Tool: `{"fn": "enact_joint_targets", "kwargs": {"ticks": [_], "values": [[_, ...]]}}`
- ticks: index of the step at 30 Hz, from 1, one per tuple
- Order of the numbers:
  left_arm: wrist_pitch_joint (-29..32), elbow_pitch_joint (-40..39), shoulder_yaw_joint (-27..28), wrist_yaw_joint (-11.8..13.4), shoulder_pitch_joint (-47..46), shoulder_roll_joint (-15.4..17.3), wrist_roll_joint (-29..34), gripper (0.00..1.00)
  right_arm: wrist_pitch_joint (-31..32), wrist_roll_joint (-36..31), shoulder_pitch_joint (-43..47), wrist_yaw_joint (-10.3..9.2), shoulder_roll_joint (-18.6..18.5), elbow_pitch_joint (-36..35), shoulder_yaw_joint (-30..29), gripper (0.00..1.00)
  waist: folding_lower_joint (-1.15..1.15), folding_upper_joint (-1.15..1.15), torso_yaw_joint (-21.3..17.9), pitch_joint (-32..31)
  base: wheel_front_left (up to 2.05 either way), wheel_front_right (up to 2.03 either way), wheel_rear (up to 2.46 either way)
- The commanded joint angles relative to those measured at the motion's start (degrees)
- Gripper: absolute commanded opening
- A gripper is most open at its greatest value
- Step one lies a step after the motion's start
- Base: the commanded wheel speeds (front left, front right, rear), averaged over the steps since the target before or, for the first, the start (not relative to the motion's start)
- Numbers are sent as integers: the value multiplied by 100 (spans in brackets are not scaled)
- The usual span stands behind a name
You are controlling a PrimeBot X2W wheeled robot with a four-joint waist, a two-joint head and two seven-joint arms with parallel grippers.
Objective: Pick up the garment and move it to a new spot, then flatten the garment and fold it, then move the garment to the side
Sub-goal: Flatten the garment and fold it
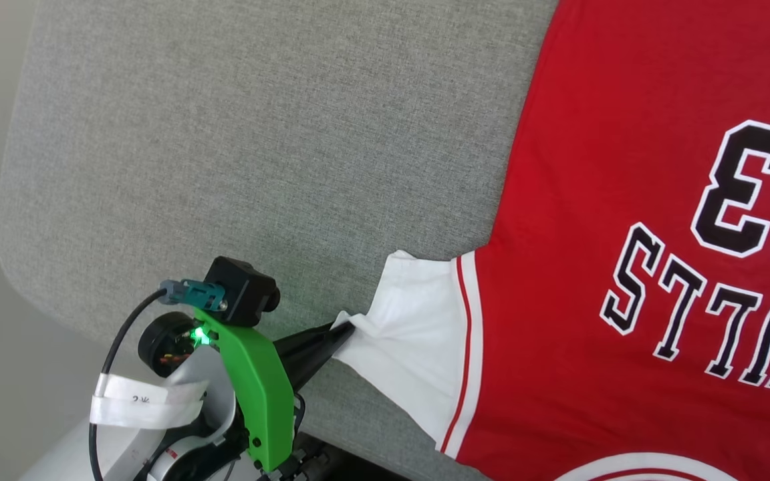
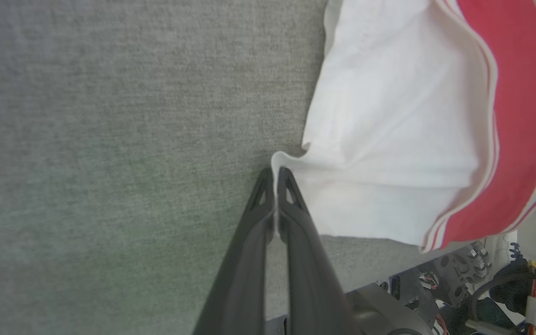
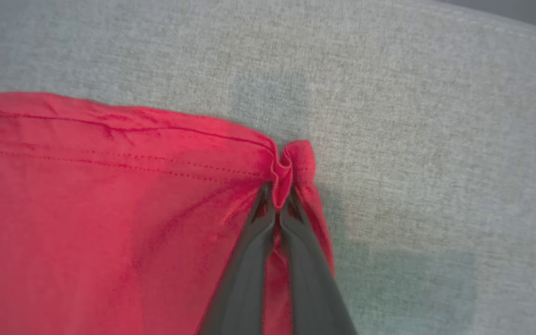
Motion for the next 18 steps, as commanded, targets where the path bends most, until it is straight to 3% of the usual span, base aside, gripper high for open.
{"fn": "enact_joint_targets", "kwargs": {"ticks": [1,10,18], "values": [[-9,67,9,26,-90,-9,36,0,79,78,435,-5,91,215,79,0,0,0,-68,-114,0,0,0],[6,80,74,163,-36,119,92,0,-148,188,1166,-5,125,139,1,0,0,0,-438,-717,0,0,0],[-14,127,96,377,224,135,25,0,-514,502,2285,-5,440,-27,-497,0,0,0,-905,-1515,0,0,0]]}}
